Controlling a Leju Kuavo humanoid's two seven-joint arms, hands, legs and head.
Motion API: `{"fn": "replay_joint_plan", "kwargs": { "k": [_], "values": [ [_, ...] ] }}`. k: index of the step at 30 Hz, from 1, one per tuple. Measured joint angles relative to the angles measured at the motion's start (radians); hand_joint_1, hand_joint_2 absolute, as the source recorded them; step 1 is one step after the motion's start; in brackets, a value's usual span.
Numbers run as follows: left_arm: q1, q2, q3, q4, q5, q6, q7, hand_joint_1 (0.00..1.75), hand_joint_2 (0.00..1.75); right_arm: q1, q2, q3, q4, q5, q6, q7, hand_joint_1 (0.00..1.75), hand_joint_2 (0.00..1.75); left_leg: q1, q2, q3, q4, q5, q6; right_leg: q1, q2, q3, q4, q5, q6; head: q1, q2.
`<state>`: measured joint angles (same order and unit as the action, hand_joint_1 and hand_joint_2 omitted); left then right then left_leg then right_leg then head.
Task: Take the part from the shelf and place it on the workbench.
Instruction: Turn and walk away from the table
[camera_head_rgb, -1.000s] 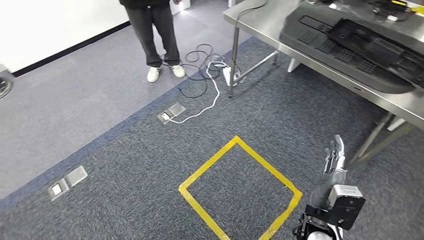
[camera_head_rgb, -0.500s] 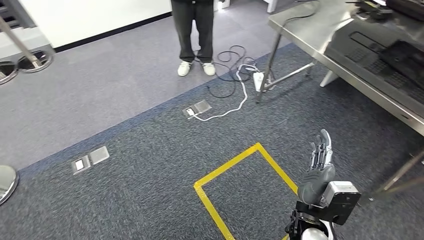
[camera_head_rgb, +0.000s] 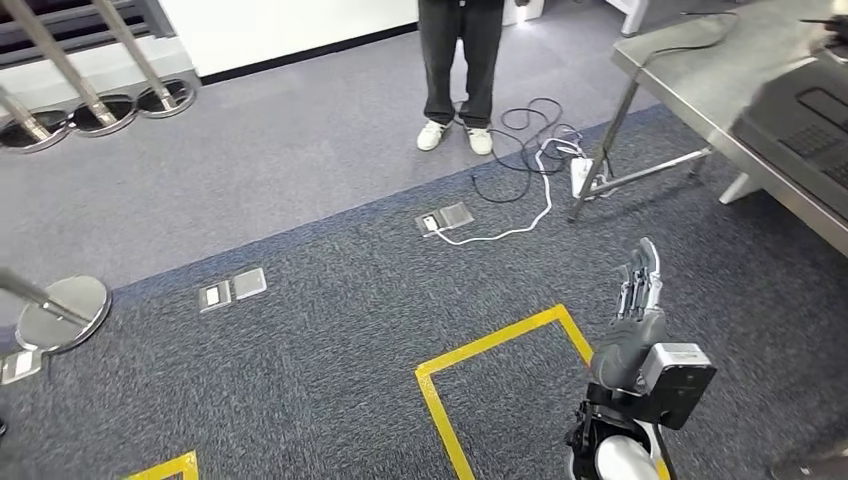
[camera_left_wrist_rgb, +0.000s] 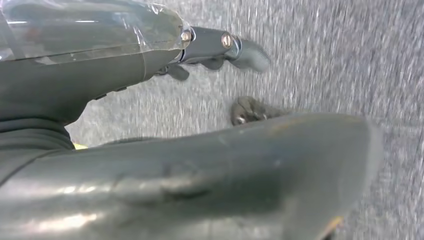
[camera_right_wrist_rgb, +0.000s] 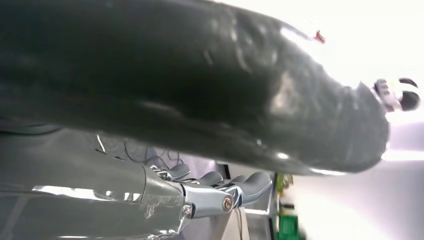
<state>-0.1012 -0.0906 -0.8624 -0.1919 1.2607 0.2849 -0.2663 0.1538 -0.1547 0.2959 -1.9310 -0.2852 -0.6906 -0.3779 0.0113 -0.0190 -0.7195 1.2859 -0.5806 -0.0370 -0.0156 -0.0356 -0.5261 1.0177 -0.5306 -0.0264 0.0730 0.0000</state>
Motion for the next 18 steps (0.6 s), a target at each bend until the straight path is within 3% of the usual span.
{"fn": "replay_joint_plan", "kwargs": {
  "k": [1,2,4,6,7,9,10,12,13,15,16,17,18],
  "values": [
    [0.001,0.003,0.000,0.000,-0.006,-0.010,0.000,0.00,0.00,0.002,0.002,-0.004,0.000,0.006,-0.001,0.000,0.00,0.00,0.000,0.006,-0.002,0.008,0.007,0.002,0.002,-0.014,0.002,0.000,-0.002,-0.002,-0.002,0.000],
    [0.002,0.006,-0.001,0.000,-0.010,-0.017,0.000,0.00,0.00,0.003,0.004,-0.008,0.000,0.010,-0.001,0.000,0.00,0.00,-0.001,0.011,0.015,-0.023,0.030,0.006,0.004,-0.026,0.005,0.000,-0.005,-0.002,-0.003,0.000],
    [0.002,0.011,-0.001,0.000,-0.015,-0.025,0.000,0.00,0.00,0.004,0.008,-0.017,0.000,0.015,-0.002,0.000,0.00,0.00,-0.010,0.045,0.083,-0.150,0.088,0.022,0.008,-0.048,0.015,0.000,-0.013,0.000,-0.006,0.000],
    [0.000,0.015,-0.002,0.000,-0.016,-0.026,0.000,0.00,0.00,0.005,0.011,-0.023,0.000,0.016,-0.002,0.000,0.00,0.00,-0.024,0.080,0.125,-0.238,0.110,0.037,0.012,-0.068,0.020,0.001,-0.020,0.006,-0.009,0.000],
    [-0.001,0.017,-0.002,0.000,-0.017,-0.027,0.000,0.00,0.00,0.005,0.013,-0.025,0.000,0.016,-0.002,0.000,0.00,0.00,-0.029,0.085,0.126,-0.248,0.106,0.040,0.013,-0.077,0.022,0.000,-0.022,0.010,-0.009,0.000],
    [0.001,0.020,-0.002,0.000,-0.017,-0.027,-0.001,0.00,0.00,0.004,0.015,-0.028,-0.002,0.017,-0.003,0.000,0.00,0.00,-0.028,0.065,0.127,-0.259,0.110,0.047,0.013,-0.091,0.028,-0.004,-0.027,0.020,-0.011,0.000],
    [0.003,0.020,-0.003,0.000,-0.018,-0.028,-0.001,0.00,0.00,0.003,0.017,-0.030,-0.003,0.018,-0.003,0.000,0.00,0.00,-0.024,0.055,0.132,-0.269,0.114,0.052,0.012,-0.075,0.030,0.002,-0.035,0.025,-0.011,0.000],
    [0.002,0.021,-0.005,0.000,-0.022,-0.034,-0.001,0.00,0.00,0.003,0.019,-0.035,-0.005,0.023,-0.003,0.000,0.00,0.00,-0.015,0.035,0.141,-0.286,0.122,0.061,0.008,-0.016,0.005,0.065,-0.077,0.034,-0.010,0.000],
    [0.000,0.021,-0.007,0.000,-0.024,-0.039,-0.001,0.00,0.00,0.004,0.019,-0.039,-0.005,0.025,-0.003,0.000,0.00,0.00,-0.015,0.025,0.141,-0.288,0.123,0.063,0.006,0.013,-0.024,0.124,-0.105,0.037,-0.008,0.000],
    [-0.001,0.021,-0.012,0.000,-0.029,-0.050,-0.003,0.00,0.00,0.008,0.021,-0.046,-0.005,0.030,-0.004,0.001,0.00,0.00,-0.014,0.000,0.141,-0.287,0.123,0.064,0.003,0.030,-0.087,0.239,-0.142,0.043,-0.003,0.000],
    [-0.001,0.021,-0.015,0.000,-0.031,-0.054,-0.004,0.00,0.00,0.010,0.022,-0.049,-0.005,0.033,-0.004,0.001,0.00,0.00,-0.012,-0.013,0.140,-0.285,0.123,0.064,0.001,0.031,-0.102,0.259,-0.136,0.046,-0.001,0.000],
    [-0.001,0.021,-0.017,0.000,-0.033,-0.056,-0.005,0.00,0.00,0.012,0.023,-0.052,-0.005,0.036,-0.004,0.002,0.00,0.00,-0.010,-0.027,0.140,-0.282,0.121,0.062,-0.002,0.032,-0.099,0.242,-0.110,0.049,0.000,0.000],
    [-0.001,0.021,-0.019,0.000,-0.035,-0.058,-0.006,0.00,0.00,0.013,0.023,-0.054,-0.005,0.037,-0.004,0.003,0.00,0.00,-0.007,-0.041,0.140,-0.277,0.119,0.058,-0.006,0.039,-0.080,0.190,-0.070,0.053,0.002,0.000]
  ]
}}
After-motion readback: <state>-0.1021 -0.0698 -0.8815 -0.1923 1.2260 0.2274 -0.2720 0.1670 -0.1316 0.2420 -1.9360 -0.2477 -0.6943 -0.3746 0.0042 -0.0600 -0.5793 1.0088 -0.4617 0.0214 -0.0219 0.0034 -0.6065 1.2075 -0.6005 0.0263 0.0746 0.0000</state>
